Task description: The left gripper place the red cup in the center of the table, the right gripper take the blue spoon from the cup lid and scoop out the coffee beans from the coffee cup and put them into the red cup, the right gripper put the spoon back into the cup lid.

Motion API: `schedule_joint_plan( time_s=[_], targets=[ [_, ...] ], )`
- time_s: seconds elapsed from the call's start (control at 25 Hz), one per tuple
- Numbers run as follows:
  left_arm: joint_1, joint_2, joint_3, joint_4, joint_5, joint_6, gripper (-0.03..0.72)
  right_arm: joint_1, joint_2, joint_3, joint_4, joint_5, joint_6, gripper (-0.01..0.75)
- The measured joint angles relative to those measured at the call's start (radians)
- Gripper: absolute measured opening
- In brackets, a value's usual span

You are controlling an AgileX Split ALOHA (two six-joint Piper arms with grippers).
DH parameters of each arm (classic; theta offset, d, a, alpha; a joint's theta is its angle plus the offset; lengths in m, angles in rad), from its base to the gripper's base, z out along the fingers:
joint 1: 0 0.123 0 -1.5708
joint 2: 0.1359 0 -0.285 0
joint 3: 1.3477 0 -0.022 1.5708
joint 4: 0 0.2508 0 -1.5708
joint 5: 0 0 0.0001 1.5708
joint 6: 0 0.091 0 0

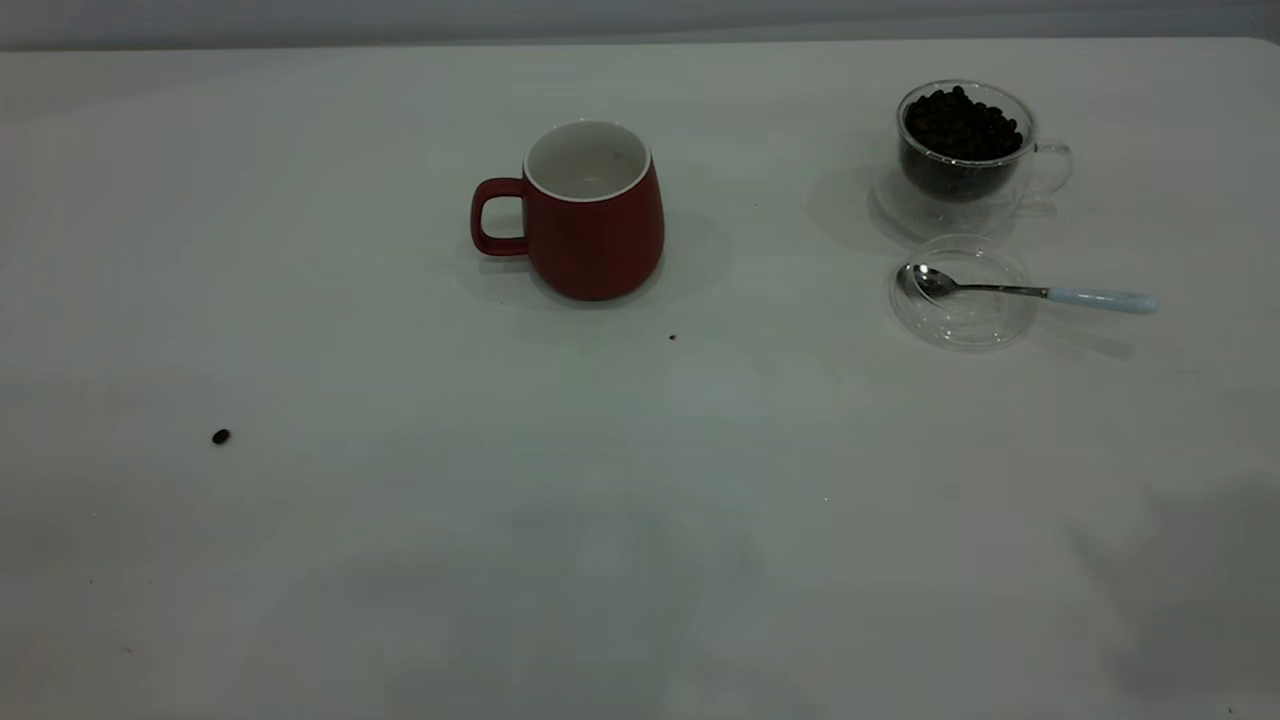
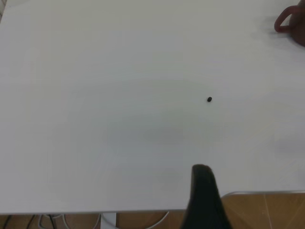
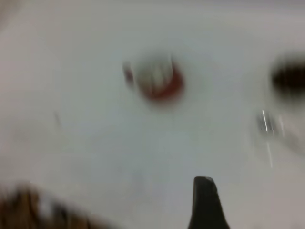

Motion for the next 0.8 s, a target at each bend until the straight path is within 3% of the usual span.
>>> schedule_joint_plan(
  time_s=[0.24, 0.4, 0.52, 0.64, 0.8],
  targets=[
    [0.000, 0.000, 0.000, 0.000, 0.000, 0.000, 0.587, 0.001, -0.212, 0.004, -0.424, 0.164, 0.332, 0.546],
    [0.000, 0.000, 0.000, 0.000, 0.000, 0.000, 0.587, 0.056, -0.310, 0.076, -0.612, 0.133, 0.509, 0.546],
    [0.000, 0.000, 0.000, 0.000, 0.000, 0.000, 0.587, 0.114, -0.387, 0.193, -0.667, 0.071, 0.613, 0.546],
    [0.000, 0.000, 0.000, 0.000, 0.000, 0.000, 0.587, 0.145, -0.446, 0.295, -0.668, 0.084, 0.653, 0.545],
    [0.000, 0.000, 0.000, 0.000, 0.000, 0.000, 0.587, 0.148, -0.514, 0.307, -0.688, 0.093, 0.647, 0.545]
  ],
)
